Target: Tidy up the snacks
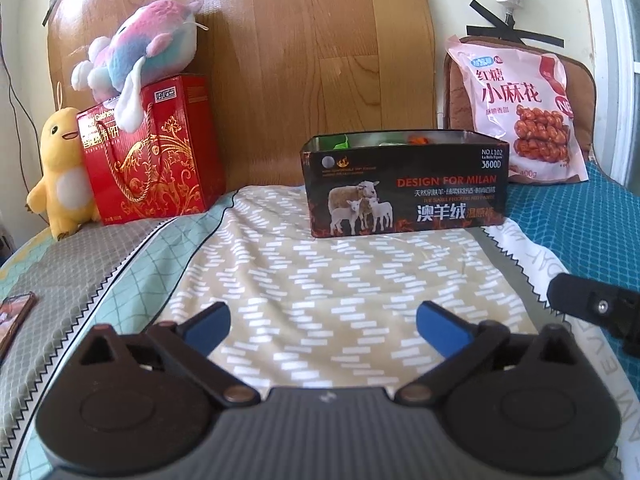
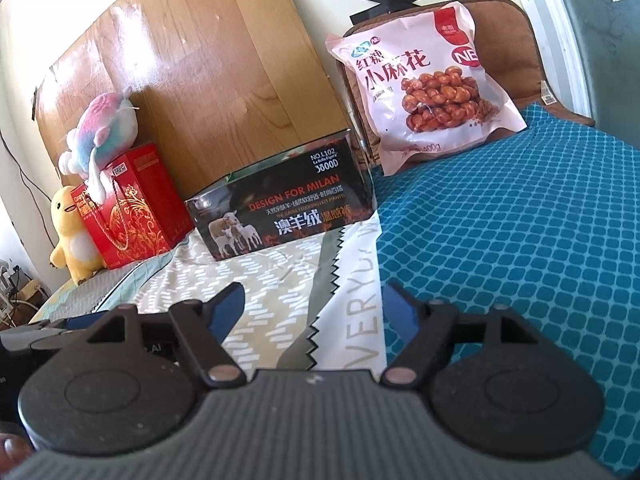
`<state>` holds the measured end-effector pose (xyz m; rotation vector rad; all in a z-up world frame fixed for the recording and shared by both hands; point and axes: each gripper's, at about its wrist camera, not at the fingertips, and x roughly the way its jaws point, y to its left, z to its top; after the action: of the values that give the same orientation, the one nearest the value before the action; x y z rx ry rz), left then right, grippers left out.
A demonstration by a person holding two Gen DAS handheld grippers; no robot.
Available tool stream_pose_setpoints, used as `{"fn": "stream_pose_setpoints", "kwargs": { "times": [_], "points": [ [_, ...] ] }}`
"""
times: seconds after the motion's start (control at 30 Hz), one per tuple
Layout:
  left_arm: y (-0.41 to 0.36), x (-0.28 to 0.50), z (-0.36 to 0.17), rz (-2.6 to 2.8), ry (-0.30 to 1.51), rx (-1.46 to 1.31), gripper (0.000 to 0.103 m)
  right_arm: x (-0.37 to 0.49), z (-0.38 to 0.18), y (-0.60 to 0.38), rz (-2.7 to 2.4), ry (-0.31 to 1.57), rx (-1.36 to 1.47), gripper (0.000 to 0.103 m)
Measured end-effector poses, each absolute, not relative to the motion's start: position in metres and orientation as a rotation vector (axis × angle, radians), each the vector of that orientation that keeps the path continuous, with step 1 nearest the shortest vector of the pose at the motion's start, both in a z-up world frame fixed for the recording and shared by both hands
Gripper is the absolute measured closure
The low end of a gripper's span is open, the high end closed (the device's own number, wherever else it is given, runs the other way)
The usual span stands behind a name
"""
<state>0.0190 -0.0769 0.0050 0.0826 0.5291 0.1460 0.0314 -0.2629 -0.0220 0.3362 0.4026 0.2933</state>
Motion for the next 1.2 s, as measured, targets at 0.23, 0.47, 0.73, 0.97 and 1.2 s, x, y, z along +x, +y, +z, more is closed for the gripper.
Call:
{"fn": "stream_pose_setpoints", "kwargs": {
  "times": [0.23, 0.47, 0.73, 0.97, 1.2],
  "points": [
    [-0.075, 0.019, 0.005, 0.170, 0.531, 0.074, 0.000, 0.032, -0.022, -0.262, 0.307, 0.401, 0.335, 0.023],
    [-0.068, 0.021, 0.006, 0.177, 0.535, 0.032, 0.000, 0.034, -0.022, -0.262, 0.320, 0.407, 0.337, 0.022],
    [-0.066, 0.021, 0.007, 0.246, 0.539, 0.044, 0.000, 0.035, -0.023, -0.262, 0.325, 0.411, 0.340, 0.021],
    [-0.063, 0.021, 0.013, 0.283, 0.532, 0.063, 0.000, 0.036, -0.023, -0.263, 0.325, 0.412, 0.348, 0.021],
    [-0.051, 0.026, 0.026, 0.310, 0.552, 0.020, 0.000, 0.037, -0.023, -0.266, 0.326, 0.408, 0.370, 0.021]
  ]
}}
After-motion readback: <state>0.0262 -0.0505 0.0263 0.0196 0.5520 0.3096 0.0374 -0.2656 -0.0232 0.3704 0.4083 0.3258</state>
